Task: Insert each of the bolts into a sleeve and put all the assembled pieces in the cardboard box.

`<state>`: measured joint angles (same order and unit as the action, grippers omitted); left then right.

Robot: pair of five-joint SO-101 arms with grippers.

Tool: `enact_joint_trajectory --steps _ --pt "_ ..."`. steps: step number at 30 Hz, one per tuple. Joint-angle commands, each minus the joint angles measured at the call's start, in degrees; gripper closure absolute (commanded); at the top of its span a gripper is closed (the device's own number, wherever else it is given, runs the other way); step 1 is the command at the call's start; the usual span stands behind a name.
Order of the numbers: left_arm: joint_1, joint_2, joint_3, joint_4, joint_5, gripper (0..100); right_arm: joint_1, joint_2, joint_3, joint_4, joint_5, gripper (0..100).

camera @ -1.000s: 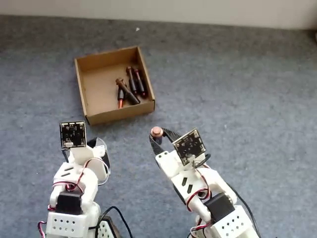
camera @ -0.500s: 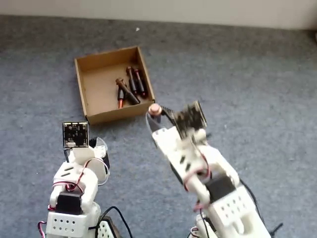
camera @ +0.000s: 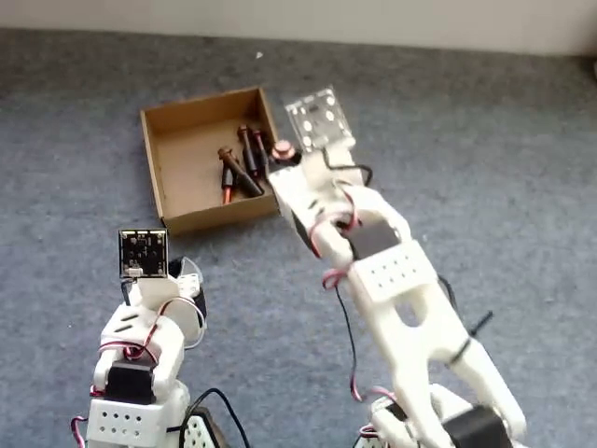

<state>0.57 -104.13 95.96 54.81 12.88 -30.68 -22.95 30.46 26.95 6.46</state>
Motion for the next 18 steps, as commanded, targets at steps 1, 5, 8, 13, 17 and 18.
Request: enact_joint_trajectory --steps 1,5,8,13,17,18 --pt "0.2 -0.1 1.2 -1.0 -0.7 99 1.1 5.0 -9.2 -7.0 -0.4 99.4" --pt "0.0 -0.1 1.2 -1.0 -0.7 99 1.2 12.1 -11.8 -14.7 -0.4 99.4" --pt "0.0 -0.1 1.2 -1.0 -0.7 99 1.0 16.4 -12.4 -18.9 -0.4 99.4" --pt "0.0 -0.1 1.2 -1.0 -0.7 99 0.7 23.3 -12.4 -24.0 -0.4 99.4" --pt "0.0 -0.1 1.2 -1.0 -0.7 99 0.6 28.6 -12.4 -25.2 -0.4 98.8" --pt "0.0 -0.1 1.2 -1.0 -0.7 99 0.4 29.7 -12.4 -25.2 -0.4 98.1"
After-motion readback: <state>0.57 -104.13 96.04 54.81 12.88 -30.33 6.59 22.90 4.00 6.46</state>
